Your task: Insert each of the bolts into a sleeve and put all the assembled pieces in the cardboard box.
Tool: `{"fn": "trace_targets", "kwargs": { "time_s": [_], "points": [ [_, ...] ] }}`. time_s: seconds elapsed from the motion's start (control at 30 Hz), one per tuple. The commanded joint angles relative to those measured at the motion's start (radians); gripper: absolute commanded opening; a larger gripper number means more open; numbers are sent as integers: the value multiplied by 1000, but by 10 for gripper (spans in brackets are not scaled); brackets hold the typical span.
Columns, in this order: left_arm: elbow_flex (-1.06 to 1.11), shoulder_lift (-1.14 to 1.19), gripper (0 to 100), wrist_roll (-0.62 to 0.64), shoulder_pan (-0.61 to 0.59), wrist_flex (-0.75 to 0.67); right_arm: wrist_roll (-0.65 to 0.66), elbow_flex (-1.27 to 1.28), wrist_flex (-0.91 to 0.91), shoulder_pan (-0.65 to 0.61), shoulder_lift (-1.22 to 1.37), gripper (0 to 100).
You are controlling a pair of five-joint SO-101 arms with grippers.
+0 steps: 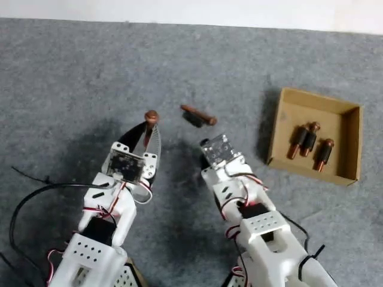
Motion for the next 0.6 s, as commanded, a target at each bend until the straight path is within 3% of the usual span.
{"fn": "trace_targets", "kwargs": {
  "time_s": [0.0,0.3,0.57],
  "points": [
    [-8,-39,7,219,-7,-26,9,18,-101,-18,-30,5],
    [-8,-87,7,701,24,-31,137,171,-394,-67,-30,5],
    [44,-88,7,713,153,-31,178,231,-507,-68,-30,5]
  ]
}}
